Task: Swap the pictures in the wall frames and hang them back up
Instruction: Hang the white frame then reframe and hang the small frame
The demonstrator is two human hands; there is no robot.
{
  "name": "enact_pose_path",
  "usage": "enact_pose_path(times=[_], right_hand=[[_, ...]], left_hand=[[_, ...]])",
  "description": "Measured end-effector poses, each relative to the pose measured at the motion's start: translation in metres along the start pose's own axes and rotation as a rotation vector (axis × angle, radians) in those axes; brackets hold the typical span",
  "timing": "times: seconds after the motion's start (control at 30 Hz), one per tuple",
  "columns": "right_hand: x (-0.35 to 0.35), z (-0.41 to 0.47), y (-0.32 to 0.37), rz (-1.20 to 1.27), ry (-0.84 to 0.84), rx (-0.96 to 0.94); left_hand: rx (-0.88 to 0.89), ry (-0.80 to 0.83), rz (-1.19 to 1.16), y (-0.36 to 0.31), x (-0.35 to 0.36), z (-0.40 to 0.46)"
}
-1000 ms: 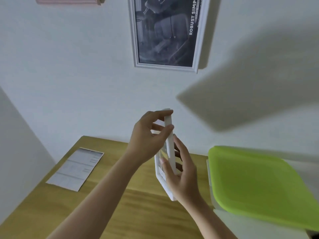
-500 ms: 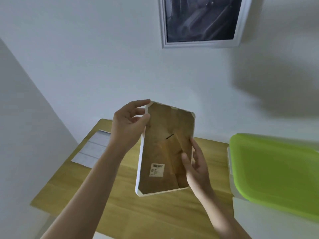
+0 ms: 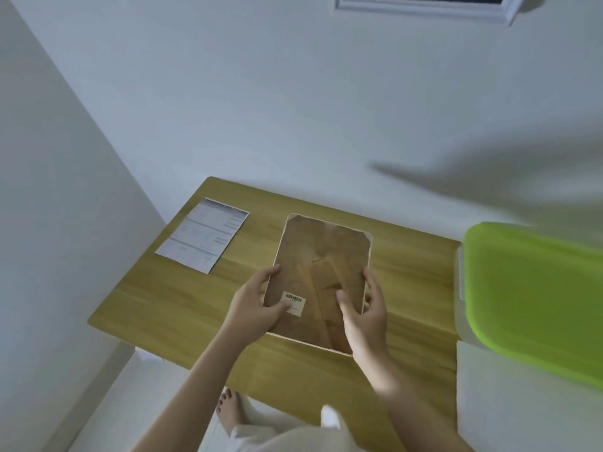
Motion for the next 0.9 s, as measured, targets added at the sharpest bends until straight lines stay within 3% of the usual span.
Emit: enact_pose_path(times=[0.17, 0.33, 0.57, 0.9], right_hand=[[0.016, -0.005, -0.029, -0.153, 0.065, 0.09], [0.039, -0.005, -0.045, -0.347, 0.183, 0.17], [0.048, 0.019, -0.034, -0.718, 0.437, 0.115], [0.049, 0.04, -0.03, -0.909, 0.496, 0.067]], left_hand=[[-0.067, 0.168, 0.231, 0.054, 0.004, 0.0], [-0.132, 0.185, 0.298, 0.079, -0.009, 0.012], [-0.107, 0.216, 0.363, 0.085, -0.029, 0.021], [-0.036, 0.243, 0.366, 0.095, -0.032, 0.025]])
Point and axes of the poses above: each hand's wrist, its own z-axis towards the middle knuckle, its own x-axis out of the palm, y = z × x, the point moved 5 cm from there along z, towards the middle knuckle, and after that the axes turned 4 degrees about -z, right-handed, at the moved point
